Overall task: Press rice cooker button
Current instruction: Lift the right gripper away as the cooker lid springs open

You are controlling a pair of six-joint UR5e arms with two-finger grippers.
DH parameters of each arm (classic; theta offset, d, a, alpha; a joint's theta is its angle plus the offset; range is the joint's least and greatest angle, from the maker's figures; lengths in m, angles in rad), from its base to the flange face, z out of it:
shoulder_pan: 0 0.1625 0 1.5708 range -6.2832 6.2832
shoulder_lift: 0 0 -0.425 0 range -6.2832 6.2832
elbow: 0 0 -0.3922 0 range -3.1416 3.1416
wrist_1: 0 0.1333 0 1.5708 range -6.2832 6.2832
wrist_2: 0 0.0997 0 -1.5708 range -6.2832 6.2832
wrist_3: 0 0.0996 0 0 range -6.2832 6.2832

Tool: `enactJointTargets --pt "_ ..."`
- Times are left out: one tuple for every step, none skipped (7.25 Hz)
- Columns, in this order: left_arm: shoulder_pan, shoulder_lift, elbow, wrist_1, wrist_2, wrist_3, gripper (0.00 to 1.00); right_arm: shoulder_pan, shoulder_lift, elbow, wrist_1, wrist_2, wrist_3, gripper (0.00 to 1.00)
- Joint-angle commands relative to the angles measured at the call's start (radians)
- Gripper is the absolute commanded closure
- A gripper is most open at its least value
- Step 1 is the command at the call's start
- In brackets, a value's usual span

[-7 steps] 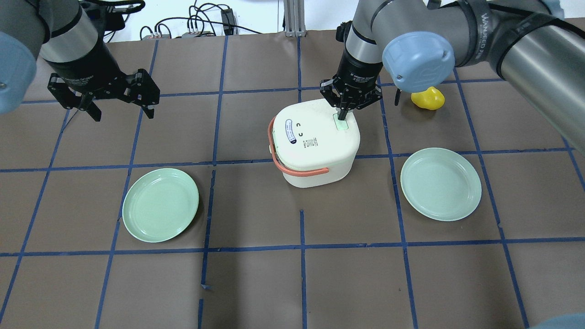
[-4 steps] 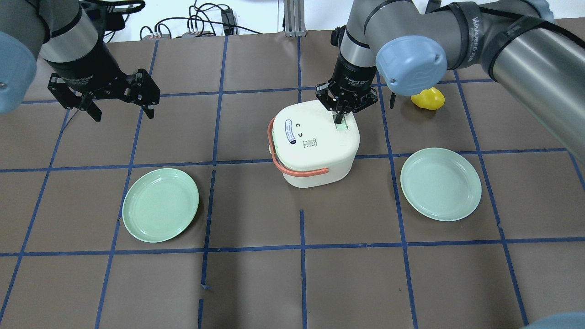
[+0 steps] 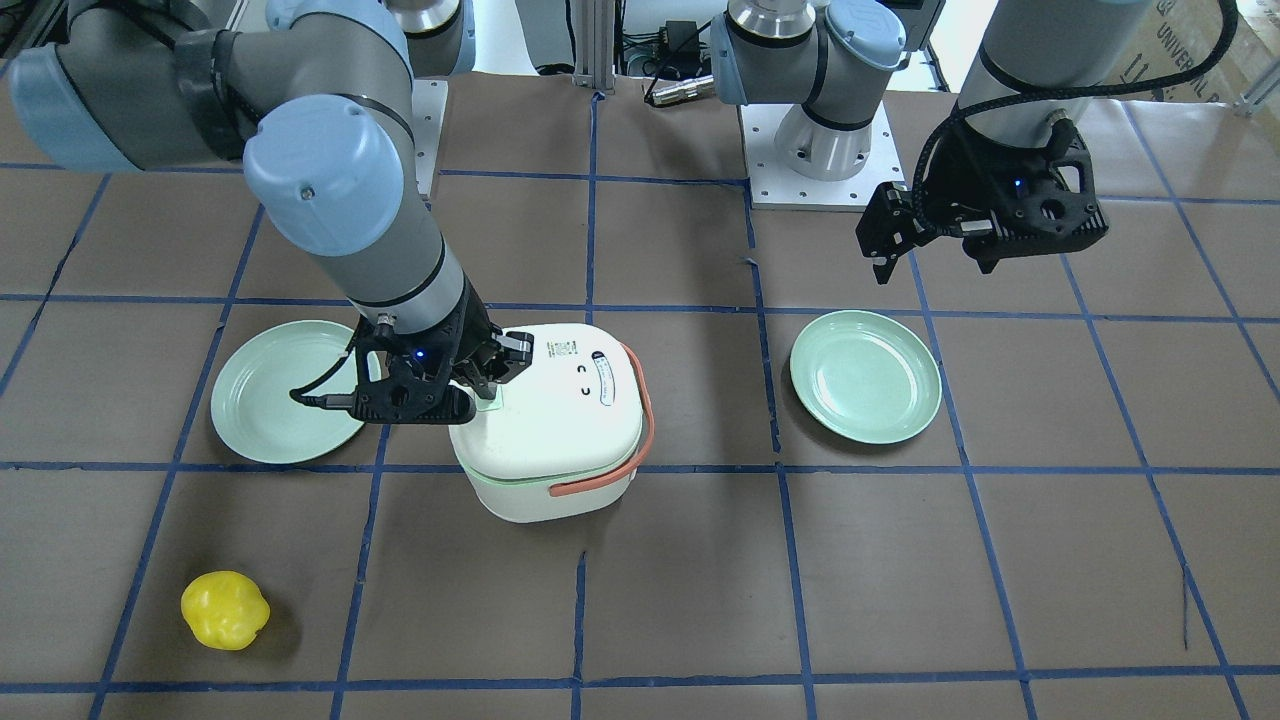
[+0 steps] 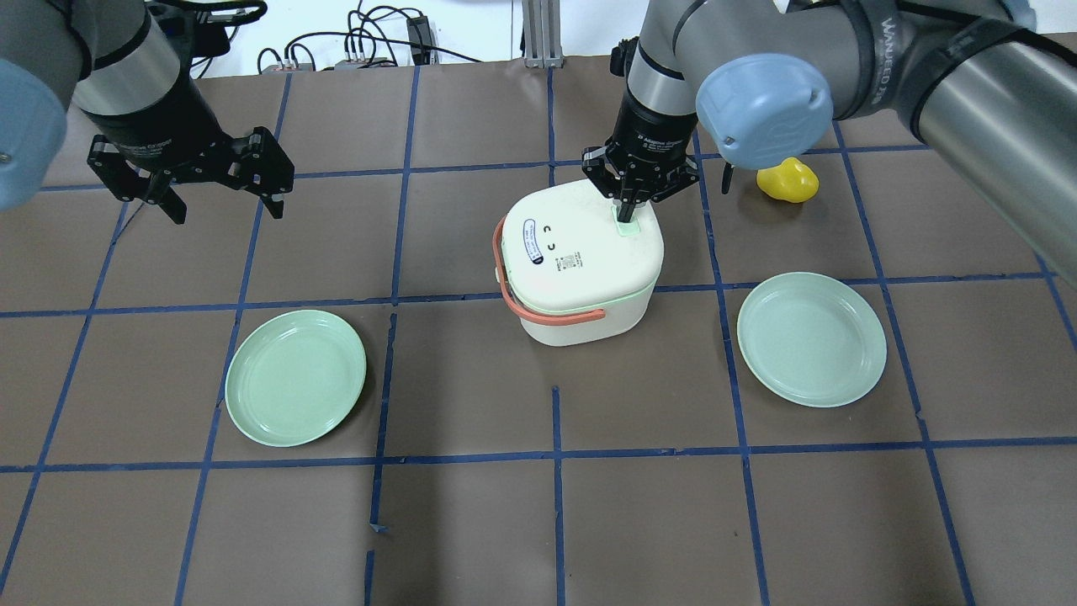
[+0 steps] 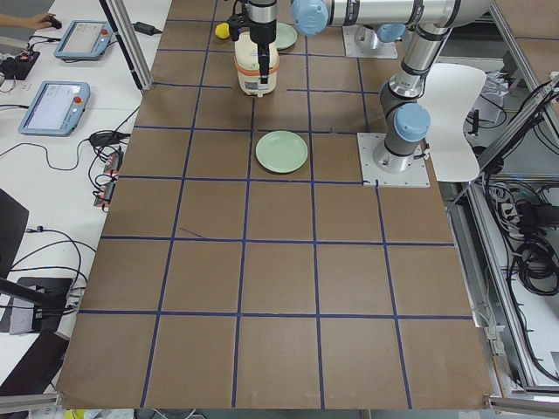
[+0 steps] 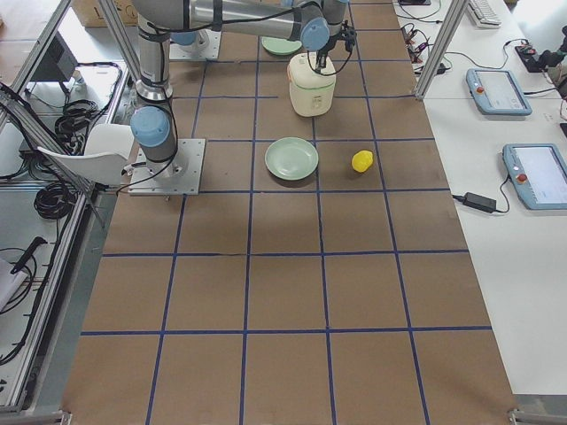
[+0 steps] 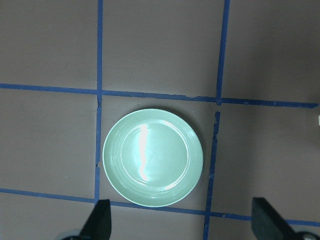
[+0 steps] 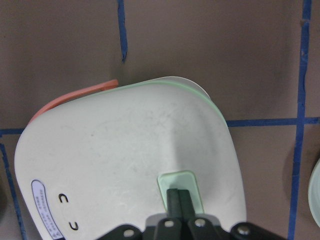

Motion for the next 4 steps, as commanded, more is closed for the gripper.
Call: enactJointTargets --pt "0.000 0.000 0.000 0.000 -0.001 0.000 0.00 -0.003 -0.091 -0.009 0.053 -0.028 0.005 0.73" --pt "0.000 0.000 0.000 0.000 0.000 0.000 0.00 -0.027 -0.120 -0.009 0.046 -0.107 -0.033 0.46" --pt "0.000 0.000 0.000 0.000 0.000 0.000 0.00 -0.052 -0.155 0.003 0.042 -0.151 -0.160 0.13" --pt "0.000 0.000 0.000 0.000 0.000 0.000 0.00 -0.104 -0.192 0.016 0.061 -0.153 -0.219 0.00"
